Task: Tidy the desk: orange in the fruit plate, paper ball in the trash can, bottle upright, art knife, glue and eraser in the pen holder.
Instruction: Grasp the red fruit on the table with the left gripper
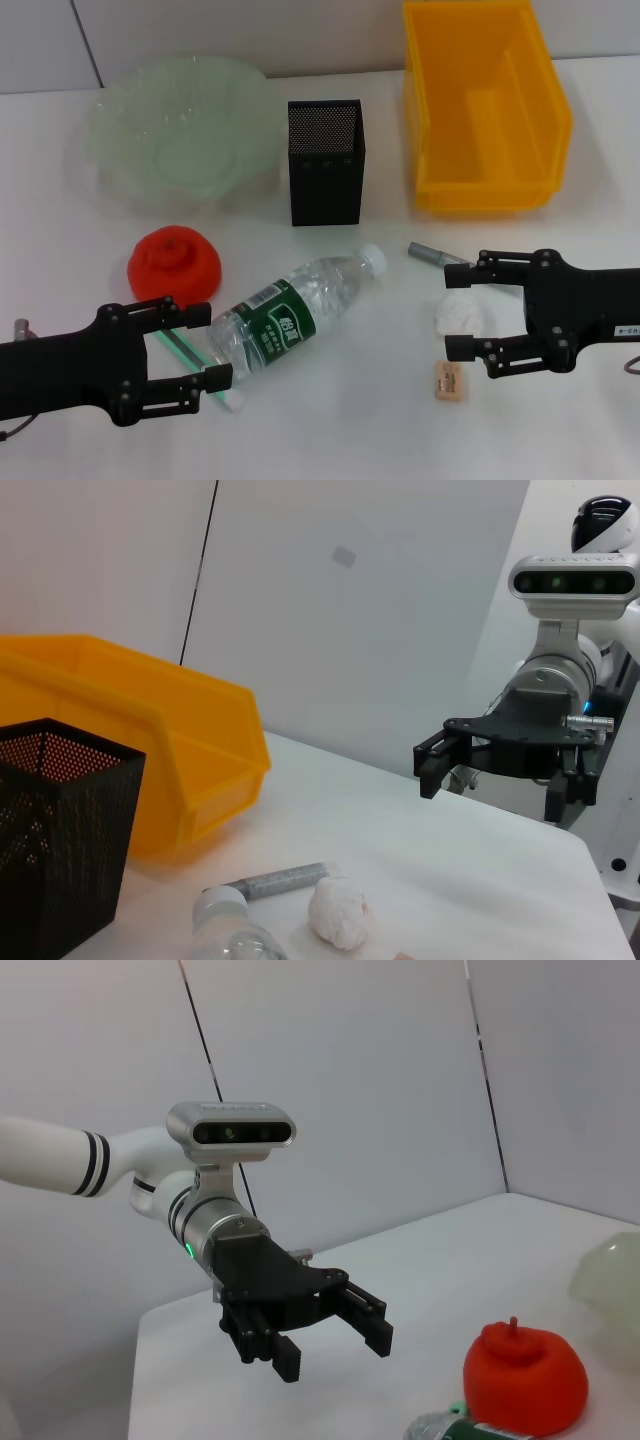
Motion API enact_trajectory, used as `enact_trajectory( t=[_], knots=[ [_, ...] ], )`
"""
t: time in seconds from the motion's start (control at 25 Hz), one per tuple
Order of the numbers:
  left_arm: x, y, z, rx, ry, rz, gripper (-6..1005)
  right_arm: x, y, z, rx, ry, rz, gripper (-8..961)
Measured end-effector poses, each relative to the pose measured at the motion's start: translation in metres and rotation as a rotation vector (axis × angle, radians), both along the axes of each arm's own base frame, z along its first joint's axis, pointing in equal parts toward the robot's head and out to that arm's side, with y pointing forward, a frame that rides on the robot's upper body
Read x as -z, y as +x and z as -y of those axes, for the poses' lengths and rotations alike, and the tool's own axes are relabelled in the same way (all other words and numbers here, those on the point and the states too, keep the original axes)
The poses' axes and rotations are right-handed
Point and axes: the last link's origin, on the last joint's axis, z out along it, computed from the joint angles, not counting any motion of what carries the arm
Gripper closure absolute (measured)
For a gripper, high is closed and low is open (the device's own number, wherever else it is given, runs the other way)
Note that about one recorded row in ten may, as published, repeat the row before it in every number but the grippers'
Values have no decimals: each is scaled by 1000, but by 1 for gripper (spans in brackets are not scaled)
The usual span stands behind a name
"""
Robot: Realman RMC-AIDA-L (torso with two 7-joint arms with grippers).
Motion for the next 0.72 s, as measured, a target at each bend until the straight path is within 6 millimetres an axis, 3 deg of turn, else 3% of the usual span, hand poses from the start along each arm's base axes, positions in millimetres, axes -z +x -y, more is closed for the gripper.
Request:
enact_trajectory(
  t=[0.72],
  knots=[
    [1,0,0,-5,1,2,226,0,1,1,4,-1,0,122]
  ],
)
